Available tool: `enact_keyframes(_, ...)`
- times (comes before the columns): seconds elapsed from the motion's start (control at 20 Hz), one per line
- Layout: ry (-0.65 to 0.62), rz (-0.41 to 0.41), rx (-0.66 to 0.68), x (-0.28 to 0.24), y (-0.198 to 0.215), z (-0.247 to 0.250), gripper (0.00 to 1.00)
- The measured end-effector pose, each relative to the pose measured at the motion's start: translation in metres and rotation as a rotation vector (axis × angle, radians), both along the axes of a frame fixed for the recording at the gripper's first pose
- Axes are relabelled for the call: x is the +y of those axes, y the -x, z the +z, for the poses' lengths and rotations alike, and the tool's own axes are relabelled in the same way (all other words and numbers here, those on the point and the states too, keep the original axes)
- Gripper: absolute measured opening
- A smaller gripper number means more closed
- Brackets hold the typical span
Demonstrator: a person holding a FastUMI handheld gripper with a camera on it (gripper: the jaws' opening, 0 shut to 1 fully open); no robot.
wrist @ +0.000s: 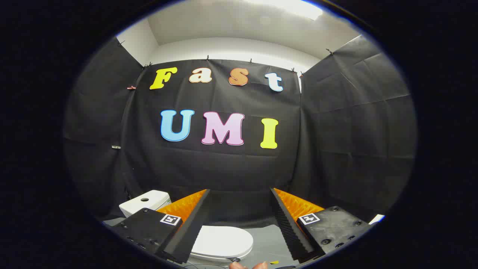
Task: Open the toilet lid.
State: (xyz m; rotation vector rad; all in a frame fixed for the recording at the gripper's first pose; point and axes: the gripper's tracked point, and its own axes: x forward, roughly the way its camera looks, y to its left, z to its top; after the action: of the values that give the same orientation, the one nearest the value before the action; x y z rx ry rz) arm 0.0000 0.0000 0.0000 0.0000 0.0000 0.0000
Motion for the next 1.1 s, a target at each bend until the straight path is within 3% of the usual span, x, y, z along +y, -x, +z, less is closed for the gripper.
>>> enact_keyframes(1.1,0.019,0.003,-0.010,-0.0003,-0.0044,-0.0086,0.98)
